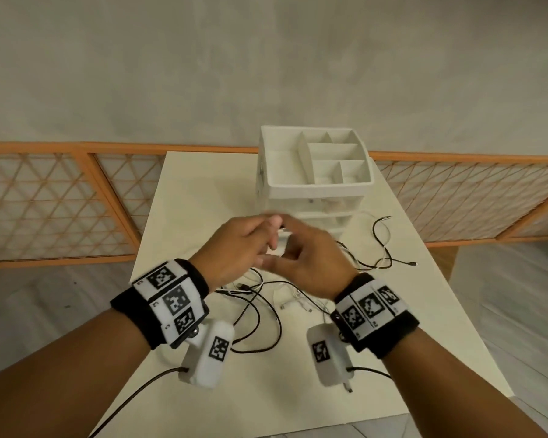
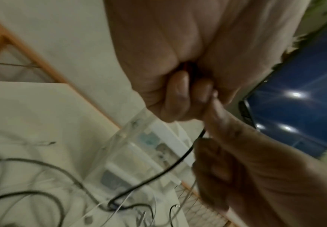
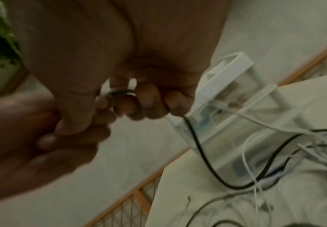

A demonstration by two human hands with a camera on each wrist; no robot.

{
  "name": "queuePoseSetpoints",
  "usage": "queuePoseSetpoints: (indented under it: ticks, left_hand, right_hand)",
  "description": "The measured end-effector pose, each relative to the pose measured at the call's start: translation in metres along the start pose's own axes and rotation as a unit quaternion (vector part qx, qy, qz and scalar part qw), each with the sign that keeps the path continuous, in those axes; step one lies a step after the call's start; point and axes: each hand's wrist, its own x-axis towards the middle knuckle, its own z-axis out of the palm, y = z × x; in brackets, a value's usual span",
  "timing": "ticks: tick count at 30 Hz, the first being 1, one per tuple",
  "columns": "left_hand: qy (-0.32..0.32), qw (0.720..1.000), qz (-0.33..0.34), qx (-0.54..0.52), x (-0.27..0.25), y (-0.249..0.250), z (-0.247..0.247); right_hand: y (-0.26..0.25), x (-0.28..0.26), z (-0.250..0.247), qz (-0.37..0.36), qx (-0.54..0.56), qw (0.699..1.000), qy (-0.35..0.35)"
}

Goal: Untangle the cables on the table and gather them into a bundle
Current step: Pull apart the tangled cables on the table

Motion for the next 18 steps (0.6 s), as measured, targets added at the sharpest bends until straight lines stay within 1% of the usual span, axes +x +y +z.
queuePoseSetpoints:
  ticks: [1, 2, 3, 5, 6, 7, 8, 9, 10, 11, 12, 13, 14, 15, 16, 17, 18]
  left_hand:
    - [0.003, 0.999, 0.033, 0.025, -0.001, 0.008, 0.000]
    - [0.010, 0.998, 0.054, 0.024, -0.003, 0.015, -0.003]
    - [0.014, 0.998, 0.062, -0.008, -0.005, 0.021, -0.009]
    - [0.024, 0.994, 0.067, -0.085, -0.010, 0.028, -0.028]
    - [0.029, 0.992, 0.072, -0.096, -0.013, 0.028, -0.037]
    - [0.028, 0.994, 0.076, -0.074, -0.014, 0.023, -0.045]
    - [0.013, 0.997, 0.069, -0.020, -0.014, 0.015, -0.049]
    - [-0.014, 0.998, 0.048, 0.047, -0.015, 0.004, -0.048]
    - [-0.049, 0.994, 0.014, 0.102, -0.015, -0.011, -0.044]
    - [-0.082, 0.988, -0.027, 0.128, -0.015, -0.027, -0.038]
    - [-0.105, 0.983, -0.070, 0.137, -0.017, -0.043, -0.030]
    - [-0.114, 0.977, -0.107, 0.144, -0.019, -0.056, -0.022]
    - [-0.110, 0.972, -0.135, 0.154, -0.021, -0.067, -0.016]
    - [-0.101, 0.968, -0.159, 0.166, -0.022, -0.076, -0.012]
    - [-0.089, 0.964, -0.179, 0.174, -0.024, -0.081, -0.008]
    - [-0.074, 0.961, -0.199, 0.175, -0.024, -0.085, -0.006]
    - [-0.058, 0.961, -0.218, 0.160, -0.024, -0.087, -0.004]
  right_hand:
    - [0.001, 0.001, 0.003, 0.003, -0.007, 1.000, -0.020]
    - [0.009, 0.006, -0.001, 0.022, -0.012, 0.999, -0.025]
    - [0.021, 0.010, -0.013, 0.066, -0.028, 0.997, -0.031]
    - [0.053, 0.015, -0.046, 0.202, -0.053, 0.977, -0.047]
    - [0.068, 0.017, -0.065, 0.255, -0.053, 0.965, -0.017]
    - [0.078, 0.017, -0.084, 0.285, -0.040, 0.957, 0.048]
    - [0.086, 0.018, -0.099, 0.283, -0.035, 0.947, 0.144]
    - [0.088, 0.017, -0.108, 0.251, -0.048, 0.932, 0.255]
    - [0.088, 0.016, -0.113, 0.206, -0.059, 0.918, 0.334]
    - [0.085, 0.014, -0.112, 0.166, -0.057, 0.912, 0.370]
    - [0.079, 0.011, -0.106, 0.151, -0.059, 0.921, 0.353]
    - [0.080, 0.009, -0.095, 0.166, -0.069, 0.937, 0.300]
    - [0.085, 0.006, -0.079, 0.193, -0.088, 0.948, 0.239]
    - [0.090, 0.000, -0.061, 0.229, -0.114, 0.947, 0.194]
    - [0.096, -0.008, -0.040, 0.250, -0.132, 0.943, 0.174]
    - [0.101, -0.018, -0.017, 0.257, -0.146, 0.939, 0.175]
    - [0.107, -0.026, 0.005, 0.250, -0.153, 0.941, 0.170]
